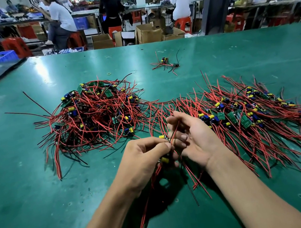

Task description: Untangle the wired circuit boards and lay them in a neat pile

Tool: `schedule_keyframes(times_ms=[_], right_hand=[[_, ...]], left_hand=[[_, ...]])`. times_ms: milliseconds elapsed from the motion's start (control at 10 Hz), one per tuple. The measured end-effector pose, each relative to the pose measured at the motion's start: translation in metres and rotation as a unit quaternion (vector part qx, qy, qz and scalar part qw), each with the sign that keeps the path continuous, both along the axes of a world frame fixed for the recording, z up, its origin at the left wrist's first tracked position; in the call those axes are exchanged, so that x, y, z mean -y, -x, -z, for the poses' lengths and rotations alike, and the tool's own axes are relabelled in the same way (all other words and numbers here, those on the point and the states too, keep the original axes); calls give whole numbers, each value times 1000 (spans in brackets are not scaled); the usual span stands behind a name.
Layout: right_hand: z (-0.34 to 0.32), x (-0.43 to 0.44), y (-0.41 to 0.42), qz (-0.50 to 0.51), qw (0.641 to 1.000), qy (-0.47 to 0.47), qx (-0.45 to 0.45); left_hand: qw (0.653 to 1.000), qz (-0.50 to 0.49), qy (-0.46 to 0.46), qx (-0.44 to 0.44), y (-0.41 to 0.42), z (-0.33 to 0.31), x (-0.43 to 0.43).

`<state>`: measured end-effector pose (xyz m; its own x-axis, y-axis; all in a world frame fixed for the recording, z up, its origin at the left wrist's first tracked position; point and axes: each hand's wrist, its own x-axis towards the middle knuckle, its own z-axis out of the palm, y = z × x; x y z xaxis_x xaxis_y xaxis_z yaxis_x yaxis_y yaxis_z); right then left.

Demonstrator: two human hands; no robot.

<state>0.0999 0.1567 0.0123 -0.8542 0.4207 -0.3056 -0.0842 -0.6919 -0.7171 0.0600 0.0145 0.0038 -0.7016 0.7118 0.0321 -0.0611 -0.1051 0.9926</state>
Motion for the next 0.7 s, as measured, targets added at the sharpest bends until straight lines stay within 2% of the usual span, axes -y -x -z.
schedule_keyframes(times_ms=[100, 200, 300, 400, 500, 600, 700], right_hand=[[-1, -2, 0, -21, 997, 57, -44], [0, -6, 1, -7, 993, 75, -90], [1, -7, 1, 35, 995, 34, -90], [4, -9, 0, 90, 991, -54, -78], [10, -13, 1, 175, 966, -174, -74], [13, -11, 3, 223, 950, -214, -54], [14, -13, 1, 294, 916, -274, 1]], left_hand=[[1000, 8, -5, 3, 1, 2, 0], [999, 29, -10, 19, 2, 0, 2], [998, 48, -1, 29, 2, -1, 2], [997, 60, 0, 51, 3, 0, 3], [993, 79, -7, 93, 6, 1, 4], [990, 89, -7, 110, 8, 2, 4], [986, 88, -8, 141, 10, 2, 5]])
